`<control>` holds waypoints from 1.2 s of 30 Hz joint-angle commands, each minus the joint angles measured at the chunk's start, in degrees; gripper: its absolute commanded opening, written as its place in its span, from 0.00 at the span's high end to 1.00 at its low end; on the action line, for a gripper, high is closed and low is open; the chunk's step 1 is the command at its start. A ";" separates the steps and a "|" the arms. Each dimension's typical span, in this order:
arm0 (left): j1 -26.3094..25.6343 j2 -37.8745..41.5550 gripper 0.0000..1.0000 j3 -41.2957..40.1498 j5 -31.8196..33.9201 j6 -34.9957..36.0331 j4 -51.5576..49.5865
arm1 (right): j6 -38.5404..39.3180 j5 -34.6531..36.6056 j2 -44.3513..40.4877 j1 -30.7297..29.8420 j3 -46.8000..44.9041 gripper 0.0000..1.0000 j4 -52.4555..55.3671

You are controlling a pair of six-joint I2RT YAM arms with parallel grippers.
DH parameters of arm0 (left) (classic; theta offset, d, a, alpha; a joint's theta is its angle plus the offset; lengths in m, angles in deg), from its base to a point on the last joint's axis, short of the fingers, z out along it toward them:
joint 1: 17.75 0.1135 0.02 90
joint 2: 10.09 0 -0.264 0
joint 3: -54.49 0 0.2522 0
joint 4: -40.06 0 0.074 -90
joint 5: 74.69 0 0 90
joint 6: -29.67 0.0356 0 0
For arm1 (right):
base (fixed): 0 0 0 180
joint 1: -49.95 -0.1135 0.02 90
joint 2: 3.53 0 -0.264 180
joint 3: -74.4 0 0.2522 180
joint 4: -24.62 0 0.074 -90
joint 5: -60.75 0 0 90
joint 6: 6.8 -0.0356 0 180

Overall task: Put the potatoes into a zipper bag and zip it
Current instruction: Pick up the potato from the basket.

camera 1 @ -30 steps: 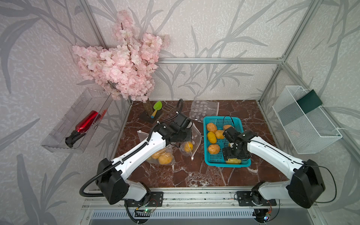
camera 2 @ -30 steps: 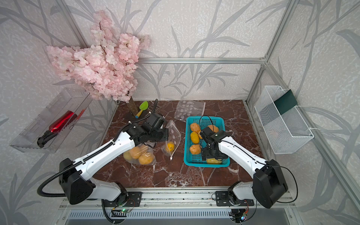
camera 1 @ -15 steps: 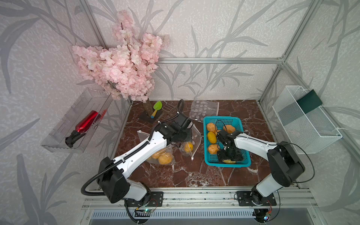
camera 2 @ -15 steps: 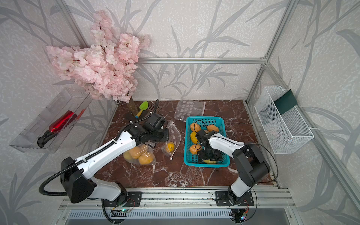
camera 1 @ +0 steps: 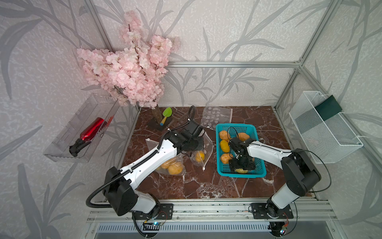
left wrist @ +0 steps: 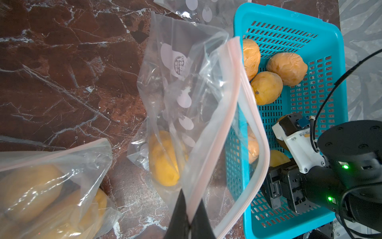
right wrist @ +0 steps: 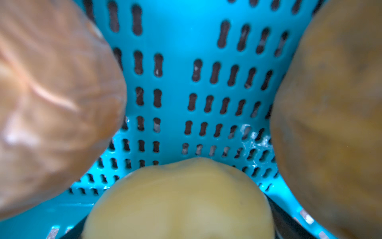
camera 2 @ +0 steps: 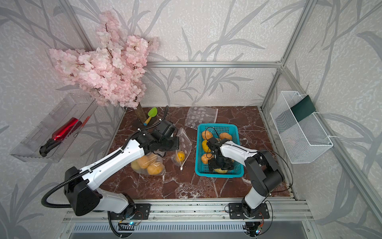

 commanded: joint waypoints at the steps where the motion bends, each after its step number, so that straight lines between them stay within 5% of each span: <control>1: 0.24 -0.12 1.00 0.56 1.20 0.15 -1.25 | 0.93 0.61 2.26 0.82 1.26 0.08 -0.21; 22: 0.29 2.00 1.00 -2.32 -5.74 1.14 4.88 | 2.26 -4.73 -20.23 0.81 -0.70 0.17 0.12; 29: 0.25 2.12 1.00 -2.58 -7.28 1.05 5.53 | 0.55 -4.29 -29.97 -8.87 4.21 0.21 0.23; 36: 0.27 2.81 1.00 -2.58 -7.74 0.90 5.54 | 1.37 -2.68 -31.16 -19.97 7.83 0.22 -7.57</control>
